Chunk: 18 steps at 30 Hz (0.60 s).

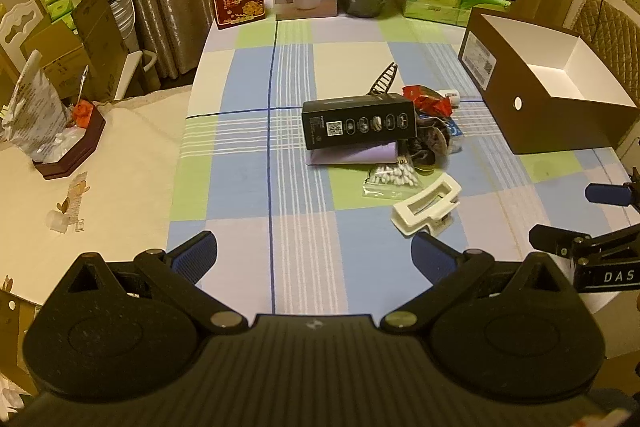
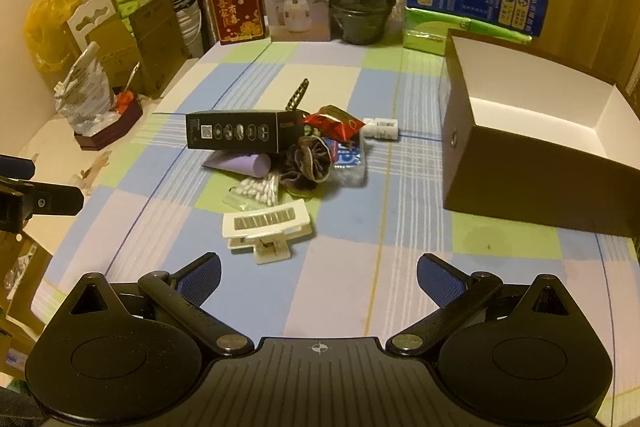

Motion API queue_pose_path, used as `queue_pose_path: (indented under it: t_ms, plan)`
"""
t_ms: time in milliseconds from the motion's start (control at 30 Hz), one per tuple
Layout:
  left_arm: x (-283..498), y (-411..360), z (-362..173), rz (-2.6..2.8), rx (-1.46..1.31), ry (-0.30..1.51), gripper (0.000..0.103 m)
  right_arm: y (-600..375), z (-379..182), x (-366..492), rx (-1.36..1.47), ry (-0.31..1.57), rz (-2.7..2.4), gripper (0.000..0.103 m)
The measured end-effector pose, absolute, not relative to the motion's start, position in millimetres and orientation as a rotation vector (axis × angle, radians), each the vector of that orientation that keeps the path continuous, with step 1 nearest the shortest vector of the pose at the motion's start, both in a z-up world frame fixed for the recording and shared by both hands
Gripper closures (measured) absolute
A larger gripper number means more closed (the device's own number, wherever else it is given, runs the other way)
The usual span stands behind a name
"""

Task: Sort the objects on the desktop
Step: 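Move the right tool toward the white plastic clip and grasp it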

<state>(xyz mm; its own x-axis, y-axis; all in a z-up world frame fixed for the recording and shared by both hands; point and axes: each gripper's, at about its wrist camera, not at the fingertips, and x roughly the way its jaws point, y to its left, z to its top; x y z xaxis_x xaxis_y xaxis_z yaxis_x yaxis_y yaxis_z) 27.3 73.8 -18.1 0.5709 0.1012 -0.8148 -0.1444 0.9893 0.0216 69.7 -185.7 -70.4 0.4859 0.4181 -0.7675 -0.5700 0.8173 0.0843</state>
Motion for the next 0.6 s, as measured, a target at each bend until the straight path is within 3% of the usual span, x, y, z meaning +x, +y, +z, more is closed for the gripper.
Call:
queue_pose_path:
  t_ms: [600]
  plan:
    - [64,97,-51,0.128,-0.062,0.994,0.001,-139,-106,94,-0.181,0.845,0.745,0.002]
